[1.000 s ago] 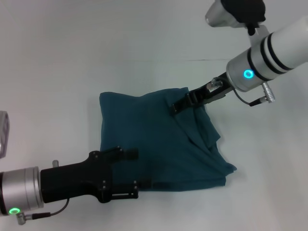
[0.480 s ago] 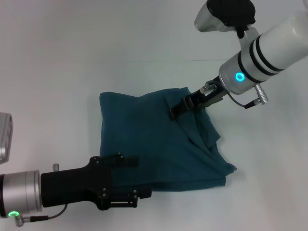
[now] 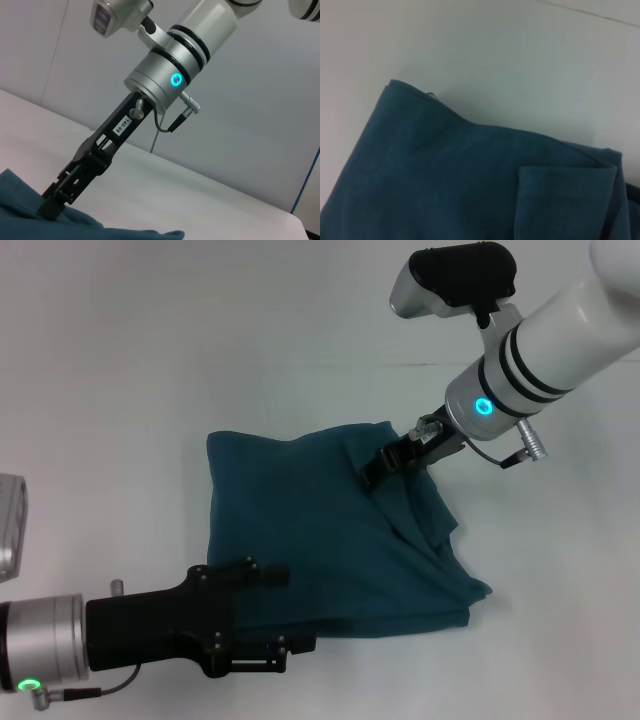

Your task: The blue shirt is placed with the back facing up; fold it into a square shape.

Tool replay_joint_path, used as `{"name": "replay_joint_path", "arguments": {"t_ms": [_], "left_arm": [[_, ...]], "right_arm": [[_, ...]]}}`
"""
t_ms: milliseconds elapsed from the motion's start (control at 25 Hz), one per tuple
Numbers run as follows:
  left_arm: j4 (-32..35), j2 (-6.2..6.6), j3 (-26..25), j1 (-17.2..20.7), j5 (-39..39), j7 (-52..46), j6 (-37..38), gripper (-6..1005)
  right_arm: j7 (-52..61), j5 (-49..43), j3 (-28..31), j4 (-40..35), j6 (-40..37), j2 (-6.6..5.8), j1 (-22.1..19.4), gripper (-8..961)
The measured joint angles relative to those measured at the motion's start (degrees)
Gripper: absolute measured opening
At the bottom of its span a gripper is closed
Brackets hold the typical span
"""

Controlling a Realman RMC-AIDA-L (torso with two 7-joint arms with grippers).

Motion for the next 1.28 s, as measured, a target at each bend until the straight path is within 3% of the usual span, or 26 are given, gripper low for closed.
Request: {"name": "replay_joint_path", "arguments": {"t_ms": [320, 640, 840, 1040, 1280], "left_arm": [[0.00, -0.07, -0.11, 0.08, 0.02, 0.03, 0.02, 908], [-0.16, -0.07, -0.27, -0.11, -0.24, 0.04, -0.33, 908], [-0.13, -0.07, -0.35, -0.21, -0.34, 0.05, -0.35, 908], [-0.17, -0.08, -0.41, -0.34, -0.38, 0.05, -0.42, 909], [-0.14, -0.07, -0.45, -0.35, -0.43, -0.09, -0.36, 908]], "right_arm": [[-0.54, -0.10, -0.03, 0.99, 1.76, -0.01, 0.28, 506], [-1.03, 0.06, -0.03, 1.17, 3.17, 0.00, -0.02, 427], [-2.85, 1.93, 0.40, 0.50, 3.20, 0.04, -0.45, 282], [-6.20, 5.91, 0.43, 0.15, 2.17, -0.13, -0.78, 222], [-7.14, 6.23, 0.08, 0.70, 1.64, 0.10, -0.26, 403]]}}
